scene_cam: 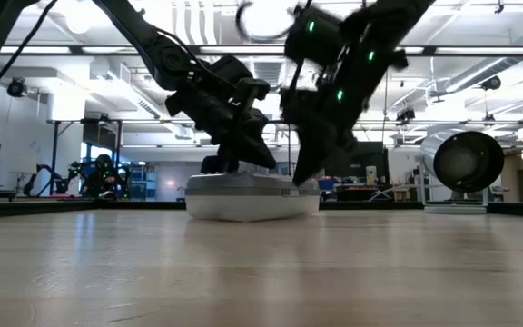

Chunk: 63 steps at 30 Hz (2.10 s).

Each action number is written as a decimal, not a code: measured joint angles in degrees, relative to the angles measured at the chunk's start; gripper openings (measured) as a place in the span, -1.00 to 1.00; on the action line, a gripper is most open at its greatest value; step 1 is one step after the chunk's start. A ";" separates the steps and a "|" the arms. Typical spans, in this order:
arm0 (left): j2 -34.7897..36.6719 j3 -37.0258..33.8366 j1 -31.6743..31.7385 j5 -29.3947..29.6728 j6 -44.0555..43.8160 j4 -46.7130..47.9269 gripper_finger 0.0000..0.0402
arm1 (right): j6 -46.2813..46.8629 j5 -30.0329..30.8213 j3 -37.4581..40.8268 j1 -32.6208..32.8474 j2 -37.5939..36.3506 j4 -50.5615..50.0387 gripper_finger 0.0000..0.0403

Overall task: Pick & place school supplies into a supply box
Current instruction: Close the black supply box, then return to Home Position

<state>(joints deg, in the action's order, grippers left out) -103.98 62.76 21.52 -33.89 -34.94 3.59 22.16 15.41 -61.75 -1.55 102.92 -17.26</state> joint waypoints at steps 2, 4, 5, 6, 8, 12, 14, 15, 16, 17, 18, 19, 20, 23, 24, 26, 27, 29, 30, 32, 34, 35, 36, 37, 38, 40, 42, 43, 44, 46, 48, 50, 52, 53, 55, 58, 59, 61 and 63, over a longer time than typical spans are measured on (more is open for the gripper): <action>0.50 0.00 0.02 0.00 0.02 -0.17 -1.00 | 0.18 0.03 -0.12 1.05 -2.36 -1.90 -0.96; 1.42 0.00 0.28 0.04 0.09 -0.19 -1.00 | 0.15 0.61 0.06 2.35 -4.67 -3.00 -0.96; 2.04 0.00 0.41 0.23 0.15 -0.38 -1.00 | 0.15 1.47 0.34 2.99 -5.82 -3.77 -0.96; 2.93 0.00 0.62 0.80 0.27 -0.47 -1.00 | 0.15 2.35 0.67 3.61 -7.10 -4.84 -0.96; 5.38 0.03 0.68 2.15 0.31 -0.39 -1.00 | 0.49 4.07 1.24 4.74 -9.07 -5.89 -0.96; 12.59 0.15 0.59 4.96 1.38 -0.47 -1.00 | 1.02 4.29 2.67 6.99 -13.51 -7.28 -0.96; 17.13 0.17 0.21 6.59 2.58 -0.51 -1.00 | 1.26 4.08 2.85 7.72 -16.00 -8.93 -0.96; 19.39 0.17 0.14 7.40 3.45 -0.18 -1.00 | 1.75 3.85 2.70 7.92 -17.36 -9.57 -0.96; 21.45 0.17 0.13 8.04 4.38 0.01 -1.00 | 3.04 3.79 2.32 8.15 -18.85 -11.01 -0.96; 23.64 0.17 0.13 9.08 5.32 0.04 -1.00 | 4.02 3.91 2.21 8.41 -20.41 -12.20 -0.96; 25.80 0.17 0.15 9.61 5.60 0.65 -1.00 | 4.49 3.93 2.04 8.66 -22.03 -13.03 -0.96; 27.88 0.06 0.15 10.17 5.55 1.14 -1.00 | 4.73 3.68 1.84 8.86 -23.68 -13.26 -0.96; 29.92 -0.09 0.15 10.36 5.51 1.23 -1.00 | 5.05 2.83 1.70 9.12 -25.39 -13.41 -0.96; 35.49 -0.69 -0.78 10.54 6.80 1.07 -1.00 | 7.21 2.09 1.40 9.19 -30.41 -13.88 -0.96; 36.91 -0.86 -1.48 10.43 7.03 1.06 -1.00 | 8.96 2.25 1.34 8.75 -32.14 -13.84 -0.96; 40.03 -1.54 -2.86 10.32 7.79 1.63 -1.00 | 16.11 2.53 1.45 8.32 -35.26 -14.50 -0.96; 41.42 -2.24 -3.53 10.21 8.04 2.09 -1.00 | 18.53 2.10 1.56 8.36 -37.00 -14.38 -0.96; 44.37 -4.09 -5.24 10.42 10.14 1.86 -1.00 | 14.95 -0.27 2.30 9.91 -40.16 -13.69 -0.96; 46.02 -5.55 -6.31 10.60 11.21 1.36 -1.00 | 12.96 -2.12 2.94 11.04 -41.57 -12.57 -0.96; 49.26 -9.84 -8.78 11.86 11.23 -1.56 -1.00 | 11.76 -4.31 5.77 13.22 -44.32 -10.68 -0.96; 53.29 -15.98 -11.84 14.78 9.77 -7.50 -1.00 | 12.37 -4.31 10.82 15.60 -47.50 -7.96 -0.96; 55.31 -19.83 -13.54 16.80 9.32 -10.47 -1.00 | 12.87 -4.15 13.68 16.71 -49.14 -5.20 -0.96; 57.29 -23.41 -15.17 19.09 9.18 -14.34 -1.00 | 13.50 -3.85 16.94 17.79 -50.85 -1.73 -0.96; 59.30 -26.70 -16.71 20.92 9.11 -17.92 -1.00 | 13.68 -3.98 20.17 18.94 -52.51 2.23 -0.96; 61.29 -29.94 -17.92 22.28 9.10 -20.26 -1.00 | 13.53 -4.70 23.10 19.95 -54.06 6.22 -0.96; 64.77 -34.66 -18.82 23.49 9.14 -22.96 -1.00 | 12.14 -5.96 27.99 20.84 -57.30 12.70 -0.96; 68.38 -38.39 -18.20 23.98 8.76 -22.97 -1.00 | 11.43 -5.44 31.60 20.63 -61.25 14.44 -0.96; 70.08 -39.86 -17.71 24.40 8.44 -22.65 -1.00 | 11.04 -4.66 33.10 20.28 -63.55 14.64 -0.96; 71.74 -41.19 -17.25 24.91 8.42 -22.87 -1.00 | 10.66 -4.56 34.84 20.08 -66.16 14.32 -0.96; 75.57 -43.67 -16.39 25.08 8.96 -22.58 -1.00 | 9.85 -4.99 37.70 19.93 -71.32 14.50 -0.96; 79.85 -46.34 -15.61 25.24 8.92 -22.02 -1.00 | 8.91 -4.52 40.96 19.65 -76.81 14.65 -0.96; 84.13 -48.90 -15.10 25.27 9.14 -22.24 -1.00 | 9.14 -3.01 44.13 19.59 -81.50 14.85 -0.96; 89.17 -51.74 -14.97 25.35 9.75 -21.86 -1.00 | 9.83 -2.54 47.48 19.70 -86.74 14.94 -0.96; 91.61 -53.18 -14.97 25.33 9.84 -21.89 -1.00 | 10.01 -2.22 48.98 19.66 -88.95 15.89 -0.96; 96.71 -56.08 -14.97 25.35 9.79 -21.88 -1.00 | 8.90 -2.02 51.84 19.60 -93.42 18.10 -0.96; 103.77 -60.09 -14.97 25.27 9.43 -22.70 -1.00 | 5.06 -2.59 55.75 19.65 -99.29 21.29 -0.96; 103.71 -61.43 -14.85 25.55 9.38 -22.86 -1.00 | 3.71 -2.35 56.93 19.64 -101.10 22.55 -0.96; 103.73 -62.04 -14.72 25.49 9.31 -22.39 -1.00 | 1.17 -2.35 59.30 19.54 -102.90 25.64 -0.96; 102.81 -60.53 -14.51 26.43 9.35 -17.91 -1.00 | -0.43 -2.24 61.27 19.30 -102.91 28.77 -0.96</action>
<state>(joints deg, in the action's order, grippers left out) -1.17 2.23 7.01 -7.46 -25.58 -14.32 21.73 13.17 -0.47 17.75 0.01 11.51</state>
